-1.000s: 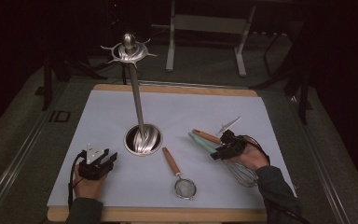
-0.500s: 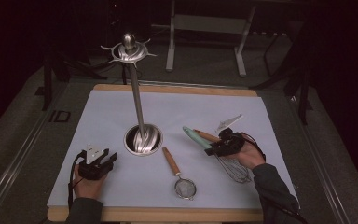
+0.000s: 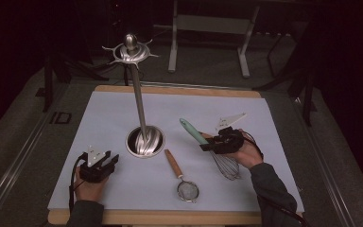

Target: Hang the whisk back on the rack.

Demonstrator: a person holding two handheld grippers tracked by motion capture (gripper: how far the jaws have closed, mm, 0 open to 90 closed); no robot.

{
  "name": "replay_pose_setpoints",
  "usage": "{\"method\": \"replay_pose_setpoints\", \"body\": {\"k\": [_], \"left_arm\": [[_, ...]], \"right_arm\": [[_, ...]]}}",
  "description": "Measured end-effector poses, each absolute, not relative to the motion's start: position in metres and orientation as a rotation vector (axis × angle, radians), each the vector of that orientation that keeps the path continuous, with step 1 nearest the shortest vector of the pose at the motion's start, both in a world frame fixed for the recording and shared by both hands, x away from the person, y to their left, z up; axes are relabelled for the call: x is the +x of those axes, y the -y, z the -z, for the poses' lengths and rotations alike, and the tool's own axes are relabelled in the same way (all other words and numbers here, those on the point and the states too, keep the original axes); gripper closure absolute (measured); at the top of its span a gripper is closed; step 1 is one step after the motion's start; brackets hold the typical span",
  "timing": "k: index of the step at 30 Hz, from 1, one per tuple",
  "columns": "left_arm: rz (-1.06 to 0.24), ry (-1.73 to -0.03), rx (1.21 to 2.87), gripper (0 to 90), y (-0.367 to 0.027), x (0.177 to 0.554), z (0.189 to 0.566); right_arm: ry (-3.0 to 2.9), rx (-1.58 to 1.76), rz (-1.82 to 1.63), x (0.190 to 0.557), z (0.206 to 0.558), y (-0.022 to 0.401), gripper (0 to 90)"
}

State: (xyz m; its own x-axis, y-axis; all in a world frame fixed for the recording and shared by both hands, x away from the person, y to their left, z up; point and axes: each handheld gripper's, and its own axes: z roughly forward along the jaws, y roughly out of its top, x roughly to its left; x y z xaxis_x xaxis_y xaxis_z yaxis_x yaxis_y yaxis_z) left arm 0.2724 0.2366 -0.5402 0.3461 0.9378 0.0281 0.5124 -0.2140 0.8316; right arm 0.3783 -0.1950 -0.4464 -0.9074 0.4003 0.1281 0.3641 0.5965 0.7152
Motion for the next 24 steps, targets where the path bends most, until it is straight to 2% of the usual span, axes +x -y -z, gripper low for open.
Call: {"method": "replay_pose_setpoints", "body": {"k": [24], "left_arm": [[-0.713, -1.264, 1.869, 63.3, -0.236, 0.272, 0.54]], "right_arm": [[-2.713, 0.454, -1.394, 0.38, 0.422, 0.157, 69.2]]}}
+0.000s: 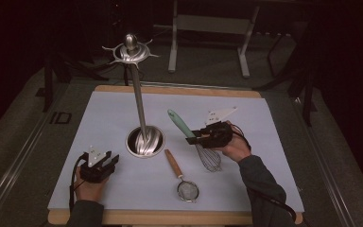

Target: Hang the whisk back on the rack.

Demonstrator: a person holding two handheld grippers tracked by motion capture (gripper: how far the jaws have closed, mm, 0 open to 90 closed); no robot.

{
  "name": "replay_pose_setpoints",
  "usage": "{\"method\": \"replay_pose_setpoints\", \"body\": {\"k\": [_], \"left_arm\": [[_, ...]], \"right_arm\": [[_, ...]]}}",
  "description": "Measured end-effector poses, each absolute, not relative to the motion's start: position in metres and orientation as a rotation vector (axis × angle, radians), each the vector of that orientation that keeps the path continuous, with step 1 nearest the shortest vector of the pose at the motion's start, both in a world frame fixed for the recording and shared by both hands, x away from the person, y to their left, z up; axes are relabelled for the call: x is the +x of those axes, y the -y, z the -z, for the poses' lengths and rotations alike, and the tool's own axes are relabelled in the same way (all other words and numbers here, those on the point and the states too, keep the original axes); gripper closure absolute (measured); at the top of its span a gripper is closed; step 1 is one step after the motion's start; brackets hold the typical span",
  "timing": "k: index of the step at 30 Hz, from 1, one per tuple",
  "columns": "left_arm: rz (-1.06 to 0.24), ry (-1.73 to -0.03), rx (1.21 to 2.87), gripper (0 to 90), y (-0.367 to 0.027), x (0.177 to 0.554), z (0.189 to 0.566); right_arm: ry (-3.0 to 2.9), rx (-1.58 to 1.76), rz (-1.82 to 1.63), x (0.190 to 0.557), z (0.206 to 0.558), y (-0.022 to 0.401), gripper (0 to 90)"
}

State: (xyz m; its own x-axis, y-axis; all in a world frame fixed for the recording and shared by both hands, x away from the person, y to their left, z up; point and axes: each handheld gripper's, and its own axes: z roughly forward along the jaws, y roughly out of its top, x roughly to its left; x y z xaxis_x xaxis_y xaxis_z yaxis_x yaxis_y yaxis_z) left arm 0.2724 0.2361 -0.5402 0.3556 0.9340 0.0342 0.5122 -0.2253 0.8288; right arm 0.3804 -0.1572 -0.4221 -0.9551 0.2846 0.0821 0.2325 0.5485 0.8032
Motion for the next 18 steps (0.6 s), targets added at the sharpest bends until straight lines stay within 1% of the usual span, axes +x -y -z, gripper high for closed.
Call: {"method": "replay_pose_setpoints", "body": {"k": [18], "left_arm": [[-0.71, -1.256, 1.865, 65.4, -0.237, 0.272, 0.54]], "right_arm": [[-2.655, 0.323, -1.448, 0.384, 0.388, 0.142, 69.3]]}}
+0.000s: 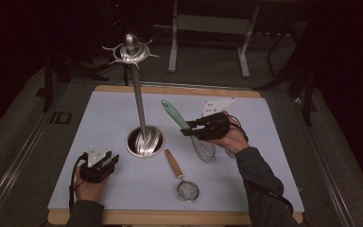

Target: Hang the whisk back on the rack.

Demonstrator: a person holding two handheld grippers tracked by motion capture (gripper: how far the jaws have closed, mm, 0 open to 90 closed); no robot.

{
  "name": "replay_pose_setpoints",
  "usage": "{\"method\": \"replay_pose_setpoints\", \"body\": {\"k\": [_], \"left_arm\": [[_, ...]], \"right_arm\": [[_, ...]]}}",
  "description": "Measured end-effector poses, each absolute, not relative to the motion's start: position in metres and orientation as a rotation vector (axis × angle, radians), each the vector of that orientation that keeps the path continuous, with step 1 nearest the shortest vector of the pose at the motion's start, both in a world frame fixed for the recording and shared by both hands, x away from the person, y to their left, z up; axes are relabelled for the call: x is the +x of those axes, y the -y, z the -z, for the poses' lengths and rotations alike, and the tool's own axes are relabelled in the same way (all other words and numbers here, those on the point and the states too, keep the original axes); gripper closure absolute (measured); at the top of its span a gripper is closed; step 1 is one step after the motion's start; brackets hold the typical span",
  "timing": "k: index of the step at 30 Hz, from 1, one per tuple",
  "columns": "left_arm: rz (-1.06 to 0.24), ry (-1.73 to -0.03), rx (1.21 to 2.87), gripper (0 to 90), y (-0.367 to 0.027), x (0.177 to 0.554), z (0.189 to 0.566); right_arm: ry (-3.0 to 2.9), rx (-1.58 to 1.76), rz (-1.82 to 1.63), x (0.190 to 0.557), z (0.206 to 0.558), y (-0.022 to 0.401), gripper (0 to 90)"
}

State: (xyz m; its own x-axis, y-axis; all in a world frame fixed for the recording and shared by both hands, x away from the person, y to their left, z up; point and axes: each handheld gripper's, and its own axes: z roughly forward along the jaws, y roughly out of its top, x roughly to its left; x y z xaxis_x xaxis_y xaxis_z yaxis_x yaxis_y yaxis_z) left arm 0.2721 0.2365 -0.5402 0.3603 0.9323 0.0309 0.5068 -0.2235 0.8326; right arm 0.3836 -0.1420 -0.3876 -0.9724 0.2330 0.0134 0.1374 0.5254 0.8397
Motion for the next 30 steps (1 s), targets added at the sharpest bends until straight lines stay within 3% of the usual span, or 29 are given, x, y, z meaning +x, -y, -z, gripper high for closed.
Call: {"method": "replay_pose_setpoints", "body": {"k": [30], "left_arm": [[-0.712, -1.259, 1.862, 65.1, -0.237, 0.272, 0.54]], "right_arm": [[-2.623, 0.162, -1.545, 0.378, 0.337, 0.108, 69.3]]}}
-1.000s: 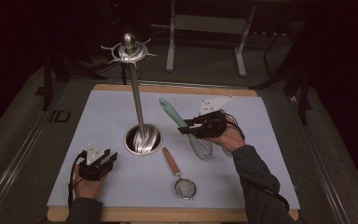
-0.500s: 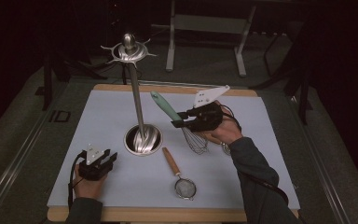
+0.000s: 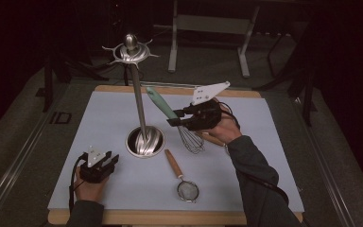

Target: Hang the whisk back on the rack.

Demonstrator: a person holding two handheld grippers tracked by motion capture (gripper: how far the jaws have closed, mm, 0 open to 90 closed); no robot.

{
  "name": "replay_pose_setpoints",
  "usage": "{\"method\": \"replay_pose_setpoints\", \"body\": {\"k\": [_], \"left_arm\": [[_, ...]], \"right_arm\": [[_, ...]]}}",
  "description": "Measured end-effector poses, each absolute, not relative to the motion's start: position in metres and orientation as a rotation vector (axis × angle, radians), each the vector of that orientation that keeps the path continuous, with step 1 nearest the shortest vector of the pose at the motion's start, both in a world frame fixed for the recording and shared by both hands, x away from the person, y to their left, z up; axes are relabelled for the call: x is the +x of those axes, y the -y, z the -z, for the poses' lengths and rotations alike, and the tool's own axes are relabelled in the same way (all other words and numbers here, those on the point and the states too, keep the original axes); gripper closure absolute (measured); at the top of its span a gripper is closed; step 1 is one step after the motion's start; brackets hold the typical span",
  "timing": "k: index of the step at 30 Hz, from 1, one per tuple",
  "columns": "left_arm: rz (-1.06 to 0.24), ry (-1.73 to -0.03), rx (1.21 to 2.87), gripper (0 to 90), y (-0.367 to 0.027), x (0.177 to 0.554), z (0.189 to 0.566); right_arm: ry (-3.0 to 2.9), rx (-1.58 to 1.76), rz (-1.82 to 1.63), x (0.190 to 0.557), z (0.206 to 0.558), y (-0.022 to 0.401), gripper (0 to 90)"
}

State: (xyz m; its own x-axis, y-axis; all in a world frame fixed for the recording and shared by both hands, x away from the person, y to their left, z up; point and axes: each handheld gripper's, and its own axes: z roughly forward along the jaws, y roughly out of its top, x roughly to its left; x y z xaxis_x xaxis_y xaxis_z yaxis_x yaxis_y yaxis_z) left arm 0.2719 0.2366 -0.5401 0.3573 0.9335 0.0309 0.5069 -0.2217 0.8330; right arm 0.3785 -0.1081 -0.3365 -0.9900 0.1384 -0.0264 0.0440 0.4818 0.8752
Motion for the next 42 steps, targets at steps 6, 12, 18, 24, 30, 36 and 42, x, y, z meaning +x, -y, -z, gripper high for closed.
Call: {"method": "replay_pose_setpoints", "body": {"k": [6, 12, 18, 24, 30, 36, 42], "left_arm": [[-0.71, -1.258, 1.86, 65.1, -0.237, 0.272, 0.54], [-0.711, -1.258, 1.861, 65.0, -0.237, 0.272, 0.54], [-0.711, -1.259, 1.859, 64.9, -0.237, 0.272, 0.54], [-0.712, -1.258, 1.858, 64.8, -0.237, 0.272, 0.54], [-0.711, -1.258, 1.859, 64.6, -0.237, 0.272, 0.54], [-0.709, -1.258, 1.859, 64.4, -0.237, 0.272, 0.54], [-0.708, -1.257, 1.859, 64.3, -0.237, 0.272, 0.54]], "right_arm": [[-2.609, 0.144, -1.566, 0.379, 0.328, 0.104, 69.3], [-2.586, 0.155, -1.61, 0.38, 0.32, 0.1, 69.2], [-2.571, 0.139, -1.632, 0.379, 0.31, 0.097, 69.2], [-2.564, 0.107, -1.66, 0.379, 0.302, 0.094, 69.2], [-2.567, 0.095, -1.661, 0.379, 0.297, 0.088, 69.2], [-2.572, 0.118, -1.689, 0.385, 0.295, 0.083, 69.2], [-2.582, 0.139, -1.696, 0.391, 0.294, 0.079, 69.2]]}}
